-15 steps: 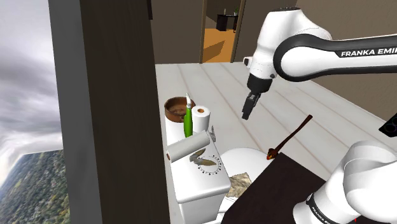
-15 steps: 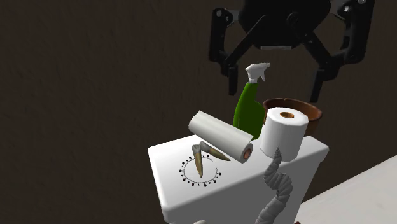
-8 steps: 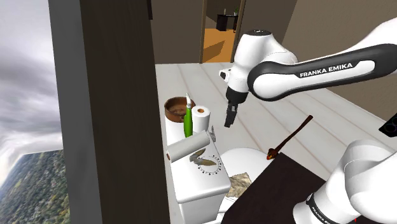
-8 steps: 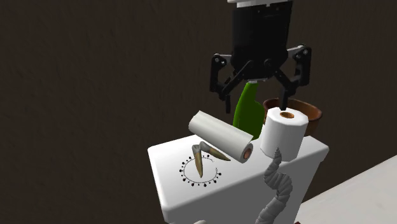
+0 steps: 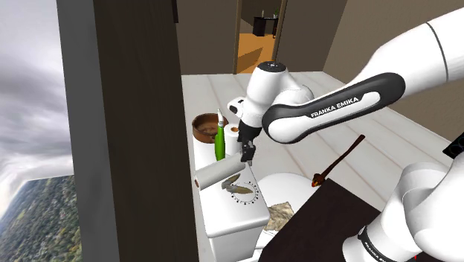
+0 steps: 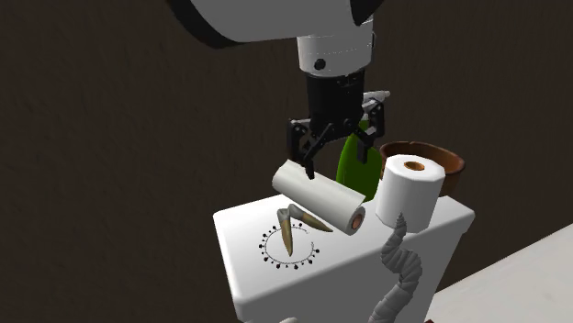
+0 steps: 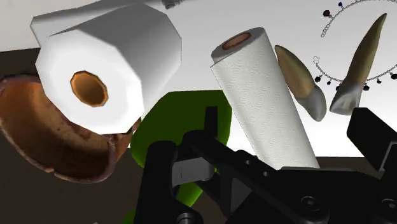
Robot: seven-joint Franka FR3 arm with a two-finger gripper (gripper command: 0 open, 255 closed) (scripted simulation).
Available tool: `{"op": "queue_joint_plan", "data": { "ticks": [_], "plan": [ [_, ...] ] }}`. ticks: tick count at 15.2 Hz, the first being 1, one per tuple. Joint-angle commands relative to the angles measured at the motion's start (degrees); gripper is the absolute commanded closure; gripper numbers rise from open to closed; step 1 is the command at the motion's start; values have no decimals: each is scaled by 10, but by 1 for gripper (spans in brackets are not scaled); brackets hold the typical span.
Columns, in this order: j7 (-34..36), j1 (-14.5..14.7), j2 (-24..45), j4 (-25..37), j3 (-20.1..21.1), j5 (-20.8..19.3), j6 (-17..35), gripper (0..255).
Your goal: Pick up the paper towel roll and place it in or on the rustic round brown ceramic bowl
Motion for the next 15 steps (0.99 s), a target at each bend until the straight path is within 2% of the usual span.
{"op": "queue_joint_plan", "data": {
  "ticks": [1,8,15],
  "plan": [
    [-29,12,38,12,7,-6,37,0],
    [-120,38,147,49,31,-35,139,0],
    [-103,40,202,59,24,-58,182,0]
  ]
}}
